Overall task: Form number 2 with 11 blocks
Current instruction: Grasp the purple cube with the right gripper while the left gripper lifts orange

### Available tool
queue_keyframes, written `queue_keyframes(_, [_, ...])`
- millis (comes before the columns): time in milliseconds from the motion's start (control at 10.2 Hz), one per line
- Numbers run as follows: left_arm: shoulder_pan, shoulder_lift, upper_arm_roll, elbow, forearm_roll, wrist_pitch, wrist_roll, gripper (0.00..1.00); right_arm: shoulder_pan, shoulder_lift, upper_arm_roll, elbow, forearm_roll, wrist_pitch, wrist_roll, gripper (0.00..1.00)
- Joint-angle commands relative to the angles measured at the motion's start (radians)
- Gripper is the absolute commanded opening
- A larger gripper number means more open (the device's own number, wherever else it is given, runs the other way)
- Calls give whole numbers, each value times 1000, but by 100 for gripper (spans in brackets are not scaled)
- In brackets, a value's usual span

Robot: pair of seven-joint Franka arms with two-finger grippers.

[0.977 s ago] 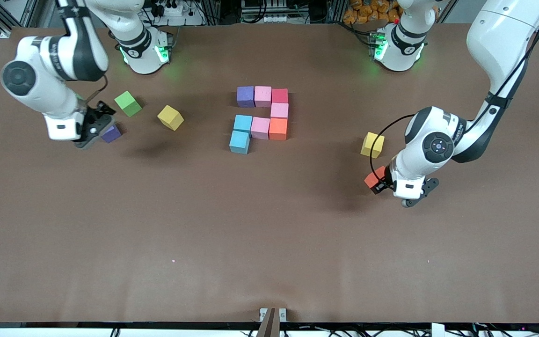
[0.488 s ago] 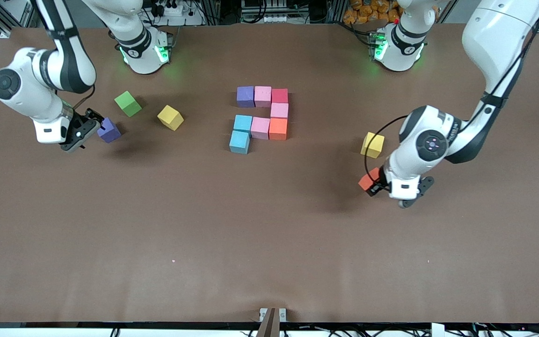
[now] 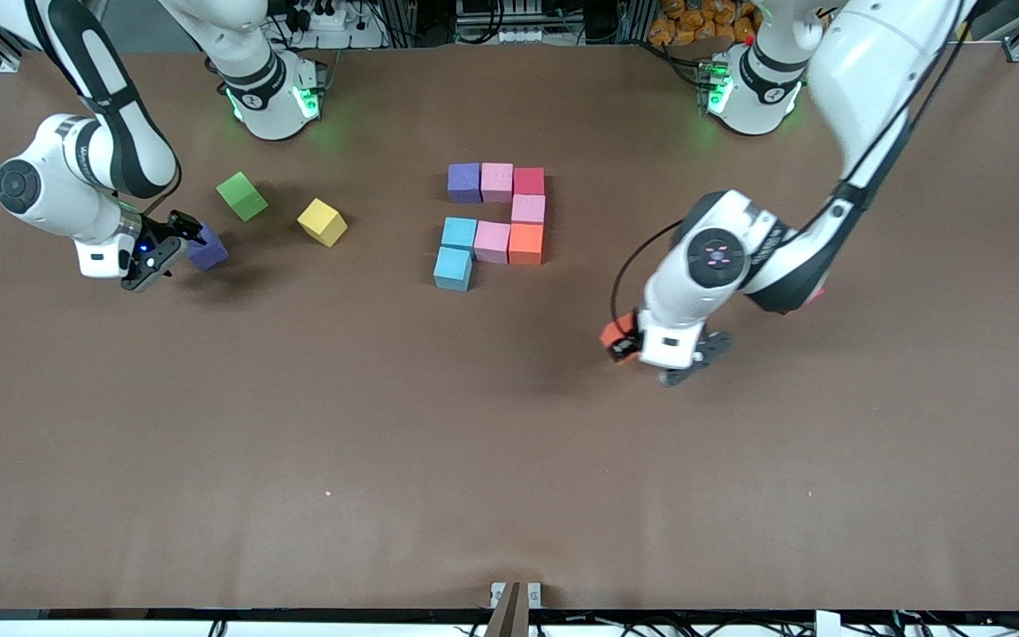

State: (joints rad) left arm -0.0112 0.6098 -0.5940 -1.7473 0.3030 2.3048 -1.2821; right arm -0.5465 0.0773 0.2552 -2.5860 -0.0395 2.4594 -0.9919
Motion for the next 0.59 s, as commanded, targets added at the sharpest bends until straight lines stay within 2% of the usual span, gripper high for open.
queue_keyframes(0, [-100, 96, 31, 158, -19, -30, -29, 0, -13, -30, 13, -16, 16, -63, 19, 96])
queue_keyframes(195, [-148, 105, 63, 180, -19, -28, -66, 0, -13, -68, 13, -19, 17, -100, 18, 96])
queue_keyframes(293, [-122, 99, 68, 172, -21, -36, -86, 0, -13, -67, 13, -35, 17, -85, 18, 96])
queue_keyframes(488, [-43, 82, 77, 175, -21, -115, -117, 0, -15, -62, 12, -109, 17, 45, 18, 95])
